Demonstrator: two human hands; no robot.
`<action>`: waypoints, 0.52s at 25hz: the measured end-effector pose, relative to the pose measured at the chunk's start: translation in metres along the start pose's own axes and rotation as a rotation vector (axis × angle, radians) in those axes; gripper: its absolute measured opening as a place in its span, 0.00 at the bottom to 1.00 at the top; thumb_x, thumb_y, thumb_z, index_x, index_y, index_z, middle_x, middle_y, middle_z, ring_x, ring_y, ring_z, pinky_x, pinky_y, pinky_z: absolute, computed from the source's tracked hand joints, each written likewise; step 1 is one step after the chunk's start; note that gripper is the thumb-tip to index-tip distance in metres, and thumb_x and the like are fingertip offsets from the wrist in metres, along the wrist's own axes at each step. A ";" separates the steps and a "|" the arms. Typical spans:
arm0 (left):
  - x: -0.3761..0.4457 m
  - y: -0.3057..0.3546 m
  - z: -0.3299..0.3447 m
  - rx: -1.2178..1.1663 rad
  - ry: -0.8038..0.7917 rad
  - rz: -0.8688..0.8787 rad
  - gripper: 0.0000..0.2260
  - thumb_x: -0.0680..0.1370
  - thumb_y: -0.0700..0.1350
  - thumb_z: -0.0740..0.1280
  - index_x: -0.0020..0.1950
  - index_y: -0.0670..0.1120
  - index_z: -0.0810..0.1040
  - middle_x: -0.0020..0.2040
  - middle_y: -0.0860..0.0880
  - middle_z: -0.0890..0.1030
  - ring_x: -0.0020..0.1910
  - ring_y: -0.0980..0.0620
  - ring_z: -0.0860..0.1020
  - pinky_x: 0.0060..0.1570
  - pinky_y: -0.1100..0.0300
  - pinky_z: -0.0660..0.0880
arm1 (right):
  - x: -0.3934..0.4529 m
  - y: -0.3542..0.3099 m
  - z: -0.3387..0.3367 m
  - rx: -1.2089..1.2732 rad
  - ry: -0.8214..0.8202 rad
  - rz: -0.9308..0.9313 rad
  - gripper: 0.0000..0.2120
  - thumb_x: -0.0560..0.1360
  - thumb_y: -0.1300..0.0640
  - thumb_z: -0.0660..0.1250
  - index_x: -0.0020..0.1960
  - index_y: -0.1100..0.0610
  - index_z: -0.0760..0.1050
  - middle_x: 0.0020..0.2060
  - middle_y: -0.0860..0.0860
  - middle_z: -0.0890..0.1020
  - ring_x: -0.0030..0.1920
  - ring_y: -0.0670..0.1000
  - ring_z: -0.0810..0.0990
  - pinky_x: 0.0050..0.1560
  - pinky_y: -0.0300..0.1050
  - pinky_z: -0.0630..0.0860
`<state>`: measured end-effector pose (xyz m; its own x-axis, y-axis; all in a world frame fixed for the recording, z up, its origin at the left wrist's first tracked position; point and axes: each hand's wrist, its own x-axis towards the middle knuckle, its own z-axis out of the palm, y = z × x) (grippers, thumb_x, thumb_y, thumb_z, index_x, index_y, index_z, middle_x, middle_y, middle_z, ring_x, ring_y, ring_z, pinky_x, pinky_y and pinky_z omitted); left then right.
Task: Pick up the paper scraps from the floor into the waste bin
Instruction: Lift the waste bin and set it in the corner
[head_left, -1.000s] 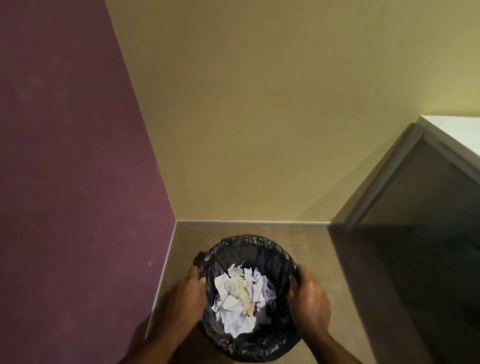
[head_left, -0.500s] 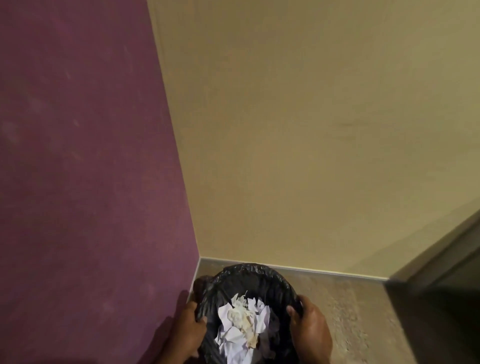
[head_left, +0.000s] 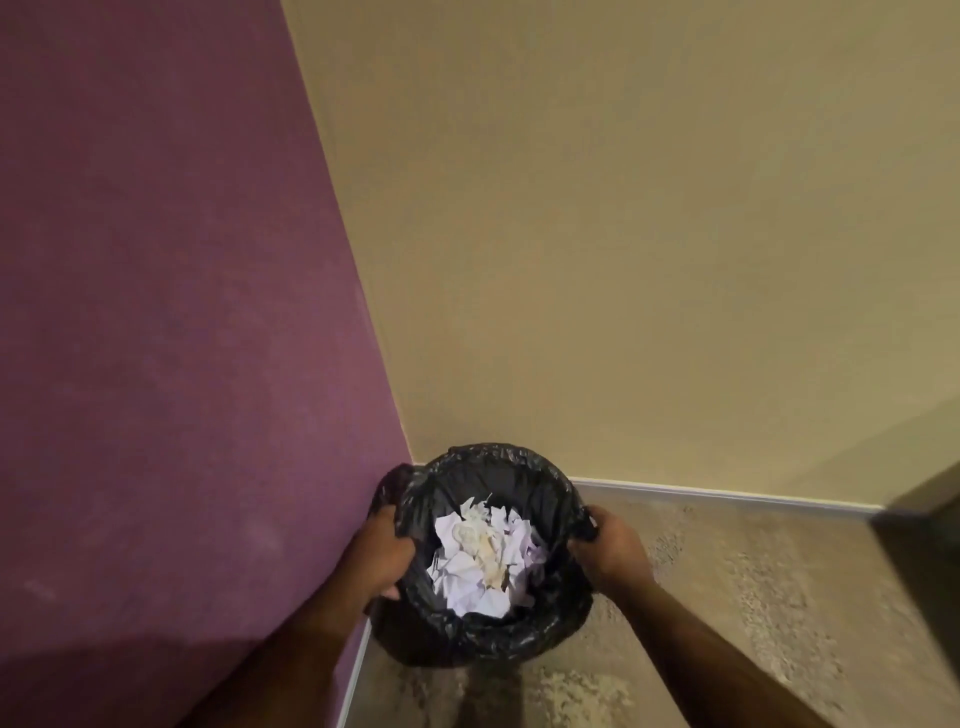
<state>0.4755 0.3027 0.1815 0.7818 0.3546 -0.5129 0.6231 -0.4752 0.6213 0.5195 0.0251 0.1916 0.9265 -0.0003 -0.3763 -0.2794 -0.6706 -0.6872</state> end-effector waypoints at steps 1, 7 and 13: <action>0.006 -0.002 0.003 0.000 0.004 0.028 0.17 0.77 0.37 0.64 0.65 0.47 0.74 0.59 0.40 0.80 0.52 0.38 0.82 0.42 0.40 0.84 | 0.007 0.001 0.005 0.016 -0.027 0.003 0.15 0.76 0.63 0.67 0.62 0.58 0.79 0.53 0.56 0.85 0.49 0.56 0.81 0.52 0.48 0.79; 0.026 -0.011 0.005 0.029 0.034 0.134 0.30 0.77 0.34 0.65 0.78 0.45 0.65 0.68 0.38 0.75 0.66 0.38 0.75 0.68 0.42 0.72 | 0.027 -0.002 0.018 0.019 0.042 -0.028 0.13 0.77 0.63 0.67 0.61 0.58 0.80 0.44 0.52 0.84 0.39 0.48 0.80 0.42 0.39 0.77; 0.011 -0.007 0.009 0.188 0.107 0.111 0.28 0.81 0.47 0.64 0.80 0.46 0.61 0.76 0.41 0.66 0.74 0.38 0.65 0.74 0.43 0.64 | 0.015 -0.012 0.018 -0.208 -0.100 0.050 0.31 0.77 0.48 0.70 0.72 0.62 0.64 0.67 0.62 0.70 0.65 0.62 0.75 0.64 0.58 0.76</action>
<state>0.4794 0.3024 0.1659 0.8493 0.3705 -0.3760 0.5260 -0.6537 0.5440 0.5318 0.0468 0.1827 0.8806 0.0292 -0.4729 -0.2562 -0.8102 -0.5271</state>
